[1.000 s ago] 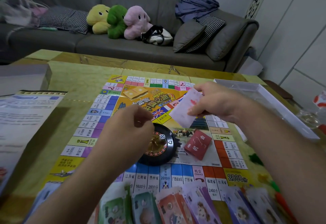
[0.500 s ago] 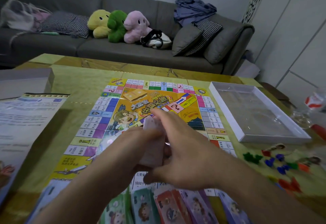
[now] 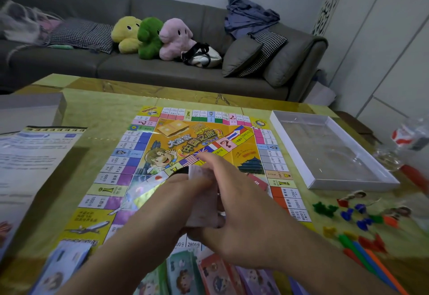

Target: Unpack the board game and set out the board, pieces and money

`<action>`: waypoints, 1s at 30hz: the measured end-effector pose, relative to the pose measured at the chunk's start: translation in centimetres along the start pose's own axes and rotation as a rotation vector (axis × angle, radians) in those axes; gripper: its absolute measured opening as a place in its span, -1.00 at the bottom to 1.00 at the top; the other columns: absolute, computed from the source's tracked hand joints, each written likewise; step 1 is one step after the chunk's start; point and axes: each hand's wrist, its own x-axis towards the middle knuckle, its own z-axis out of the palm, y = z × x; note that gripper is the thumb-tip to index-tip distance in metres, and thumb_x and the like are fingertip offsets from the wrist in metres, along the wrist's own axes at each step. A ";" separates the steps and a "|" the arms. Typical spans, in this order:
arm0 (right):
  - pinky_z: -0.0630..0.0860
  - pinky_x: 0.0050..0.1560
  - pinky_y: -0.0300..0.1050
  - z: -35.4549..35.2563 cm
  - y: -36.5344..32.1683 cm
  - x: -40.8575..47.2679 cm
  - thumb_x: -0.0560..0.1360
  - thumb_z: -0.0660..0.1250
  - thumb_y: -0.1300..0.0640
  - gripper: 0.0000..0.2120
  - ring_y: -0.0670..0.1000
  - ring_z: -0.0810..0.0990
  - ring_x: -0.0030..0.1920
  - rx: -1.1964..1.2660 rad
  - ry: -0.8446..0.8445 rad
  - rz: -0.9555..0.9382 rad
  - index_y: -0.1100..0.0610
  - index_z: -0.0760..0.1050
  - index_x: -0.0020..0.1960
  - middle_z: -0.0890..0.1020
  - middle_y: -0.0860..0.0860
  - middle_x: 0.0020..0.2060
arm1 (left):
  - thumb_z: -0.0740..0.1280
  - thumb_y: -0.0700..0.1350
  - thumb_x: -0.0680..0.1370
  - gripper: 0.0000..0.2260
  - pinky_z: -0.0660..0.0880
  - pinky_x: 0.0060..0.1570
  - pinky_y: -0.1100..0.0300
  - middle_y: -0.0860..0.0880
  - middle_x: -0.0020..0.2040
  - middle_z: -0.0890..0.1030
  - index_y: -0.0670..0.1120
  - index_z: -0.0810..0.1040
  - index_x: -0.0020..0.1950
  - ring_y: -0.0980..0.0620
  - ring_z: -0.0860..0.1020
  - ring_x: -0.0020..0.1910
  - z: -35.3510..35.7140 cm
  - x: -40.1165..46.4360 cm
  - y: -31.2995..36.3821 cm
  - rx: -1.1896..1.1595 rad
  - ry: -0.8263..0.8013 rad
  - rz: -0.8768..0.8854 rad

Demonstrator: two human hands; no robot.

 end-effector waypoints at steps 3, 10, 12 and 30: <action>0.49 0.31 -0.19 -0.1 0.2 -0.1 0.46 0.57 -0.12 -0.12 -0.25 0.41 0.39 -0.004 0.033 -0.013 -0.22 0.10 0.58 0.37 -0.34 0.42 | 0.36 -0.21 0.57 -0.86 0.58 -0.11 -0.09 -0.33 -0.13 0.68 -0.25 0.65 0.05 -0.21 0.63 -0.22 -0.7 0.9 -0.6 -0.014 -0.031 0.042; 0.49 0.32 -0.16 -1.0 0.7 0.5 0.39 0.64 -0.11 -0.03 -0.24 0.40 0.42 0.008 -0.057 0.042 -0.31 0.02 0.52 0.32 -0.31 0.45 | 0.39 -0.17 0.55 -0.84 0.58 -0.02 -0.08 -0.23 -0.11 0.72 -0.21 0.65 0.07 -0.19 0.66 -0.17 -1.9 1.4 -0.7 -0.021 -0.047 0.067; 0.58 0.18 -0.21 -0.7 0.2 0.3 0.34 0.66 -0.15 -0.09 -0.23 0.49 0.31 0.063 -0.054 0.125 -0.26 0.08 0.43 0.36 -0.23 0.38 | 0.31 -0.18 0.61 -0.84 0.61 0.06 -0.17 -0.21 -0.10 0.75 -0.18 0.68 0.08 -0.21 0.71 -0.14 -1.9 1.4 -1.0 -0.055 -0.007 0.100; 0.53 -0.24 -0.25 1.4 -2.2 5.3 0.53 0.42 0.06 -0.85 -0.16 0.57 -0.15 0.011 0.118 0.089 -0.07 0.45 -0.02 0.59 -0.15 -0.17 | 0.30 0.01 0.66 -0.78 0.60 -0.06 0.00 -0.06 0.03 0.77 0.02 0.69 0.19 -0.08 0.75 0.01 -2.7 3.5 0.0 -0.179 0.112 0.089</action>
